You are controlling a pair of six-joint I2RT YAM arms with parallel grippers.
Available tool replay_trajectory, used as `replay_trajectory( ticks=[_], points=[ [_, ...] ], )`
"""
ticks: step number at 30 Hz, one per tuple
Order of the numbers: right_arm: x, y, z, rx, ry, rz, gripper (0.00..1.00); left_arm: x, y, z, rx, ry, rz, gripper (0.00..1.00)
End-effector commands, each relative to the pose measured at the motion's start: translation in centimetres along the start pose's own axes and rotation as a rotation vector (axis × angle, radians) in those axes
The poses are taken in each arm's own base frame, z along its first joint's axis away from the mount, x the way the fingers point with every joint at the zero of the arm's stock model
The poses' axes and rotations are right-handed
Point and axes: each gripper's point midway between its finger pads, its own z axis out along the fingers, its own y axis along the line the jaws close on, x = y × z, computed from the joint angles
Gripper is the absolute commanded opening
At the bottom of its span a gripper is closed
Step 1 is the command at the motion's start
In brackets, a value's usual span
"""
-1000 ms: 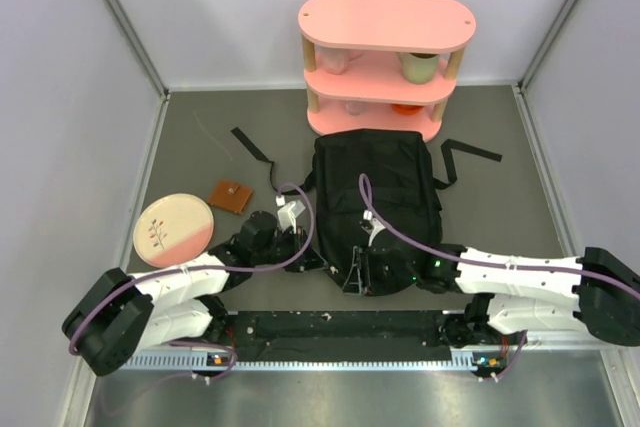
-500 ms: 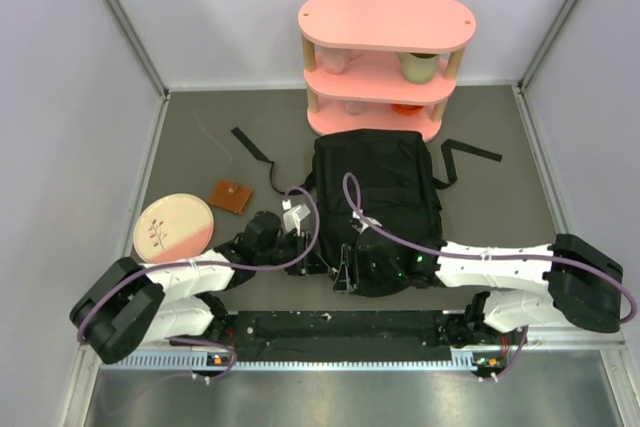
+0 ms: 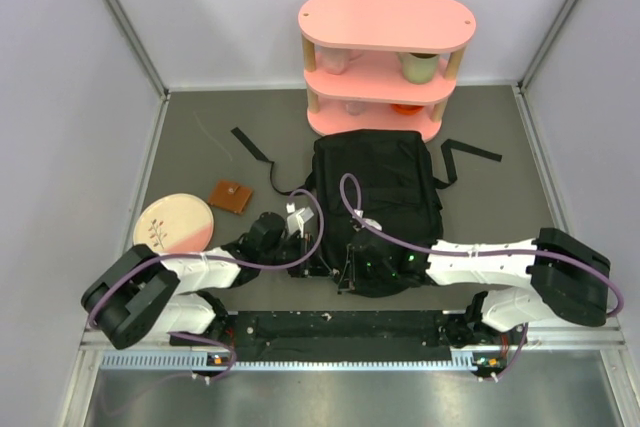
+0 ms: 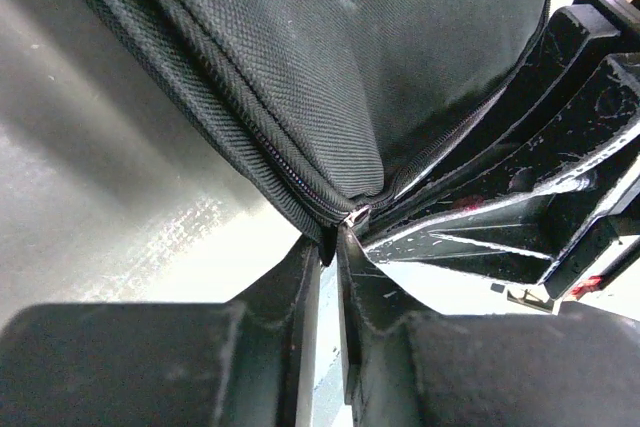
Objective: Pack the student bag
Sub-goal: Zip the student bag at the center of the board.
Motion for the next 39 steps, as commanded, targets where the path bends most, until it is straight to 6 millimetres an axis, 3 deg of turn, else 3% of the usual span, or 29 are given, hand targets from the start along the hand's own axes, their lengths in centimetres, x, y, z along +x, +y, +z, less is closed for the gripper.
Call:
replay_trajectory(
  ticks=[1,2,11,16,24,28,31,34,35,36,38,39],
  points=[
    [-2.1,1.3,-0.3,-0.029,-0.088,0.017,0.0,0.3,-0.7,0.2,0.051,0.006,0.02,0.04],
    [-2.4,1.5,-0.6,-0.038,-0.105,0.015,0.0,0.3,-0.8,0.2,0.056,0.002,0.022,0.0],
    [-6.5,1.2,-3.2,-0.116,-0.217,0.094,0.0,0.7,-0.2,-0.1,0.043,-0.006,0.102,0.0],
    [-6.4,1.6,-3.4,-0.15,-0.183,0.084,0.0,0.8,-0.6,-0.1,0.069,-0.005,0.141,0.0],
    [-5.6,1.2,-3.7,-0.151,-0.163,0.086,0.0,1.6,-3.4,-0.8,0.228,0.002,0.241,0.0],
    [-6.1,1.1,-4.1,-0.142,-0.184,0.083,0.0,2.1,-4.2,-1.1,0.273,0.031,0.278,0.0],
    [-7.7,1.0,-4.7,-0.12,-0.227,0.066,0.0,2.3,-4.9,-1.4,0.304,0.042,0.294,0.0],
    [-8.4,2.0,-5.8,-0.148,-0.217,-0.027,0.0,2.3,-4.4,-1.3,0.27,0.045,0.287,0.0],
    [-8.3,2.3,-6.5,-0.13,-0.19,-0.057,0.09,2.1,-4.4,-1.3,0.267,0.043,0.29,0.0],
    [-7.8,2.2,-6.8,-0.121,-0.162,-0.108,0.25,2.1,-4.4,-1.2,0.262,0.04,0.294,0.0],
    [-6.7,1.6,-7.5,-0.095,-0.137,-0.18,0.4,1.6,-4.3,-1.0,0.242,0.026,0.287,0.0],
    [-6.3,1.9,-8.4,-0.126,-0.146,-0.21,0.62,1.5,-4.3,-1.0,0.243,0.021,0.283,0.0]
  ],
)
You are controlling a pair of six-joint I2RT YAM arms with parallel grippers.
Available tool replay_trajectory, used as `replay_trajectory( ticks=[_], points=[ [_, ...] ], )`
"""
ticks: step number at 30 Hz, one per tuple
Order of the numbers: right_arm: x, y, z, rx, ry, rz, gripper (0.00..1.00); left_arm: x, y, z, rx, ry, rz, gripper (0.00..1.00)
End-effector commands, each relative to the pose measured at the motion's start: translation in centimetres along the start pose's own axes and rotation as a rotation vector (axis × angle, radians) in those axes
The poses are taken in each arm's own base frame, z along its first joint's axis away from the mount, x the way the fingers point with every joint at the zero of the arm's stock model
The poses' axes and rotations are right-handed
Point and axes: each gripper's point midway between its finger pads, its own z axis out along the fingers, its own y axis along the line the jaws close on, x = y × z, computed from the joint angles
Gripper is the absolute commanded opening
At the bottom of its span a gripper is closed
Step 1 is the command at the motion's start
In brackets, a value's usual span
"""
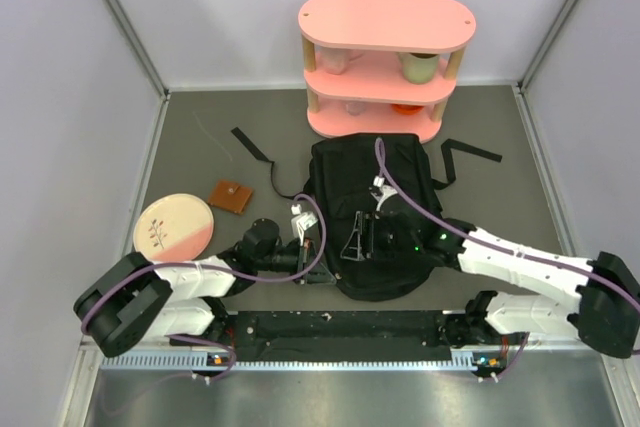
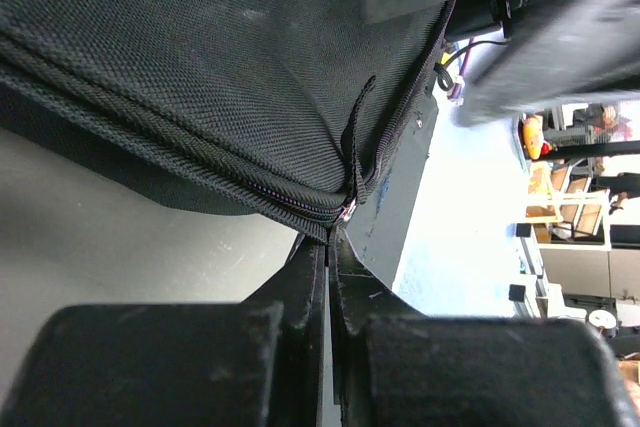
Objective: Pack the student bag
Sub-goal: Zip the student bag at the center of the board.
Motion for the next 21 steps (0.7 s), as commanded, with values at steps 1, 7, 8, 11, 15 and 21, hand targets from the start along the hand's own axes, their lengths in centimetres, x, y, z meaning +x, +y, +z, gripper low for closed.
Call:
replay_trajectory(
  ticks=[1,7,8,11,15,21],
  points=[
    [1.0,1.2,-3.5,-0.075,0.03,-0.204,0.69,-0.6,-1.5,0.1,0.054,0.005,0.052,0.0],
    [3.5,-1.0,-3.9,-0.09,0.091,-0.283,0.71,-1.8,-2.7,0.3,0.086,-0.01,0.068,0.0],
    [3.9,-1.1,-3.8,-0.105,0.108,-0.315,0.7,-1.8,-2.9,0.2,0.093,-0.007,0.071,0.0],
    [4.5,-1.4,-3.2,-0.119,0.13,-0.376,0.67,-2.1,-3.5,0.2,0.107,-0.004,0.09,0.0],
    [4.7,-1.2,-2.1,-0.125,0.138,-0.446,0.65,-2.3,-3.9,0.2,0.112,0.013,0.105,0.0],
    [5.5,0.0,-0.5,-0.13,0.147,-0.503,0.57,-2.5,-4.0,0.3,0.118,0.013,0.1,0.0]
  ],
)
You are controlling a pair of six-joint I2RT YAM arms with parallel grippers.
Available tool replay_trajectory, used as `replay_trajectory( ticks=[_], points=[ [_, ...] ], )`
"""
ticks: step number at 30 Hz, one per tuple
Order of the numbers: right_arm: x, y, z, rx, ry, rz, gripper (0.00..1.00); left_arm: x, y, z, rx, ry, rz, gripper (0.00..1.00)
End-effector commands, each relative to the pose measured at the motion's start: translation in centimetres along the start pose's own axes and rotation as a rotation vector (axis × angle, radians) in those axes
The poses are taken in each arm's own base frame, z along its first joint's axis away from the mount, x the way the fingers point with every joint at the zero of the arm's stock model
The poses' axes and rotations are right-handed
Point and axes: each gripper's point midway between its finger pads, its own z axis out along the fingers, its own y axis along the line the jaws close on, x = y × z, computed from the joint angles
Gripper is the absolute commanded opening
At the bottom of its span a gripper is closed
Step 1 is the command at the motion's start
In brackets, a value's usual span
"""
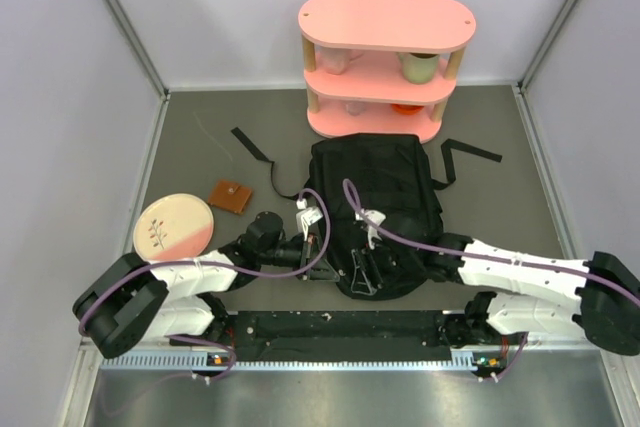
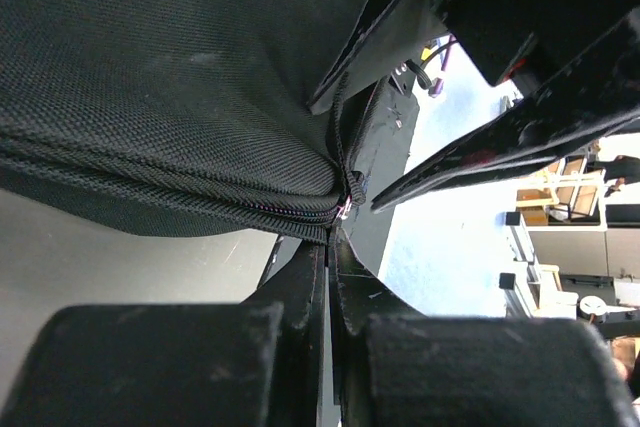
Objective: Pack the student bag
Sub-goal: Zip the student bag at the center of the board.
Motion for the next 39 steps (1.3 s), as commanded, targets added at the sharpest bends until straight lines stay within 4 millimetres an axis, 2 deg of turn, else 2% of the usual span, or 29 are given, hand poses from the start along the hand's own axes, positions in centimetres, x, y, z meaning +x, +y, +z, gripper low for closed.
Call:
replay_trajectory(
  ticks=[1,4,5,7,8,9,13,16,17,20,22,24,27,28,33,34,36,37,39],
  points=[
    [-1.1,1.8,1.0,-0.03,-0.036,-0.083,0.55,-1.5,-2.7,0.1,0.098,-0.017,0.086,0.0],
    [-1.2,1.2,1.7,0.021,-0.051,-0.072,0.48,-1.7,-3.0,0.0,0.109,-0.018,0.087,0.0],
    [-1.4,1.0,1.9,0.035,-0.065,-0.069,0.37,-1.6,-3.0,0.0,0.109,-0.018,0.086,0.0],
    [-2.0,0.8,1.8,0.05,-0.093,-0.065,0.23,-1.5,-3.0,0.0,0.112,-0.014,0.082,0.0],
    [-2.4,0.4,1.7,0.074,-0.116,-0.065,0.05,-1.4,-3.0,0.0,0.113,-0.011,0.079,0.0],
    [-2.8,0.3,1.5,0.086,-0.138,-0.064,0.0,-1.3,-2.9,0.0,0.115,-0.008,0.077,0.0],
    [-4.4,-1.0,1.0,0.174,-0.22,-0.022,0.0,-1.1,-2.8,-0.1,0.112,-0.003,0.071,0.0],
    [-5.5,-2.8,0.3,0.285,-0.289,0.041,0.0,-0.8,-2.8,-0.2,0.109,0.001,0.065,0.0],
    [-6.0,-3.9,-0.1,0.356,-0.326,0.061,0.0,-0.7,-2.8,-0.3,0.109,-0.001,0.066,0.0],
    [-7.0,-4.2,-0.3,0.394,-0.363,0.094,0.0,-0.3,-2.9,-0.5,0.118,0.003,0.065,0.0],
    [-8.0,-3.3,0.1,0.359,-0.378,0.09,0.0,-0.1,-3.5,-0.7,0.154,0.012,0.082,0.0],
    [-7.9,-2.6,1.1,0.33,-0.344,0.085,0.0,-0.1,-4.0,-0.8,0.183,0.013,0.085,0.0],
    [-7.2,-2.6,2.1,0.323,-0.311,0.086,0.0,-0.3,-5.1,-0.9,0.242,0.017,0.105,0.0],
    [-6.8,-2.0,2.4,0.297,-0.293,0.068,0.0,-0.5,-5.0,-0.8,0.238,0.011,0.103,0.0],
    [-4.7,1.0,2.0,0.12,-0.227,-0.004,0.0,-1.0,-3.0,-0.1,0.145,-0.026,0.049,0.0],
    [-4.3,2.1,1.5,0.057,-0.217,-0.016,0.0,-1.1,-2.8,0.0,0.135,-0.034,0.035,0.0],
    [-3.2,2.5,0.8,0.009,-0.203,-0.023,0.0,-1.7,-2.2,0.1,0.102,-0.069,0.021,0.0],
    [-2.2,3.5,0.6,-0.054,-0.159,-0.033,0.0,-2.0,-2.1,0.0,0.09,-0.083,0.014,0.02],
    [-0.6,2.6,0.2,-0.028,-0.109,-0.014,0.05,-2.3,-1.5,-0.1,0.057,-0.104,0.001,0.07]
  ],
)
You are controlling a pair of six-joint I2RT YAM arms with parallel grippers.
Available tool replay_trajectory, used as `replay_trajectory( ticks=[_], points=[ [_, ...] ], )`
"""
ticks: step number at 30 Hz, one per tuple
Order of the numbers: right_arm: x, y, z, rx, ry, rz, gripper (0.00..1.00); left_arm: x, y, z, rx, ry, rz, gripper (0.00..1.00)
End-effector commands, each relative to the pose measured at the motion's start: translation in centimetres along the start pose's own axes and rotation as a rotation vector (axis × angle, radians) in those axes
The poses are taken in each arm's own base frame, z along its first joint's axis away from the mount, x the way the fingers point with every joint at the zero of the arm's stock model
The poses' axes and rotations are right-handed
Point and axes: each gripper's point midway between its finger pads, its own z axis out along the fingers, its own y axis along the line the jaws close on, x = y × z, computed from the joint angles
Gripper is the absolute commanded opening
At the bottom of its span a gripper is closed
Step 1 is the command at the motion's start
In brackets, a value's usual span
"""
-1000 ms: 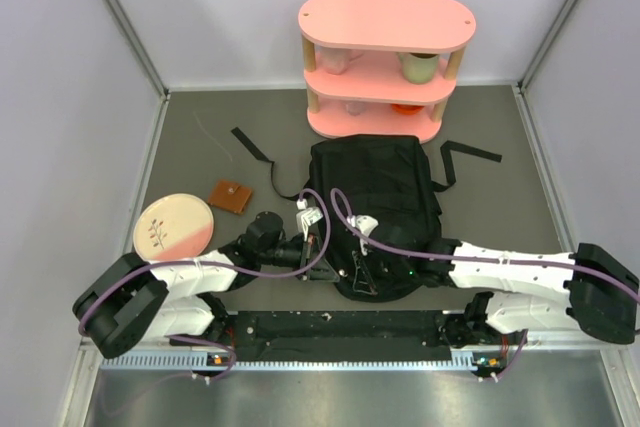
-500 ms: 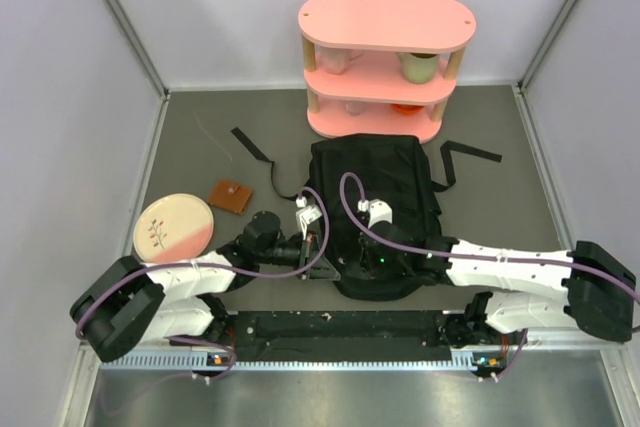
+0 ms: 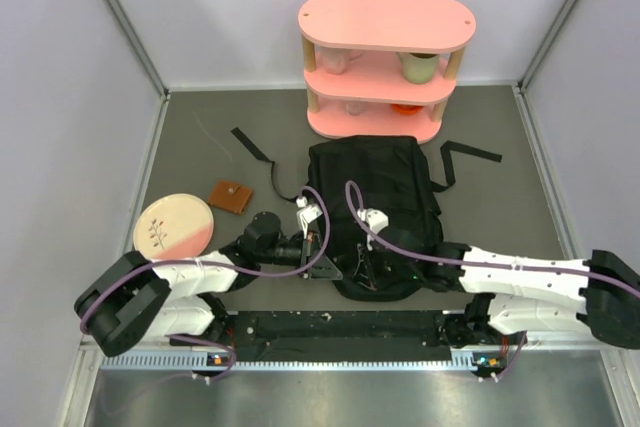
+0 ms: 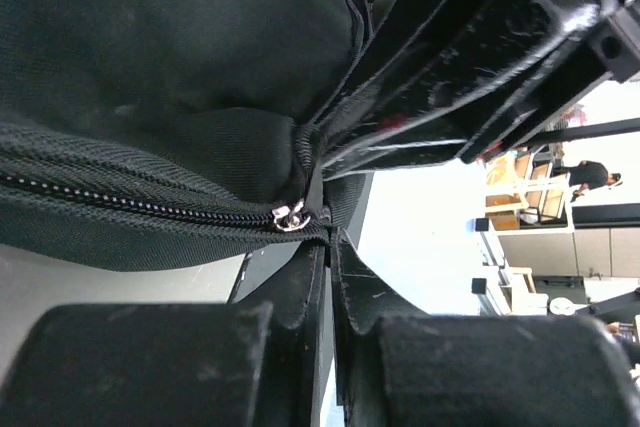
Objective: Pack the student bag
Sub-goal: Zip the student bag at the center of the board.
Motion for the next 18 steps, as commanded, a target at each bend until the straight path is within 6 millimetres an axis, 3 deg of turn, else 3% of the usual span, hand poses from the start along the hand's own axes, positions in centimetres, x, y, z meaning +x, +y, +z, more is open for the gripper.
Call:
replay_trajectory(
  ticks=[1,3,5,7,9,14,18],
  points=[
    [0.9,2.4,-2.3,-0.15,0.031,-0.005,0.16,-1.8,-0.4,-0.4,-0.011,-0.088,0.03,0.1],
    [1.7,1.5,-2.8,-0.117,0.047,0.009,0.27,-1.9,0.1,-0.6,-0.046,-0.098,0.018,0.18],
    [0.6,0.6,-3.5,-0.068,-0.018,0.039,0.37,-2.5,-0.4,-1.1,-0.051,-0.119,0.051,0.24],
    [-0.4,-0.2,-4.1,-0.02,-0.079,0.075,0.55,-2.7,-0.7,-1.5,-0.064,-0.126,0.075,0.32],
    [-1.7,-0.8,-4.5,0.026,-0.136,0.116,0.61,-2.7,-1.1,-2.0,-0.067,-0.125,0.09,0.38],
    [-4.4,-0.7,-5.2,0.069,-0.225,0.181,0.63,-2.9,-1.2,-2.7,-0.092,-0.143,0.099,0.41],
    [-6.1,-0.6,-5.2,0.09,-0.282,0.275,0.63,-3.8,0.6,-3.8,-0.221,-0.223,0.077,0.59]
  ],
)
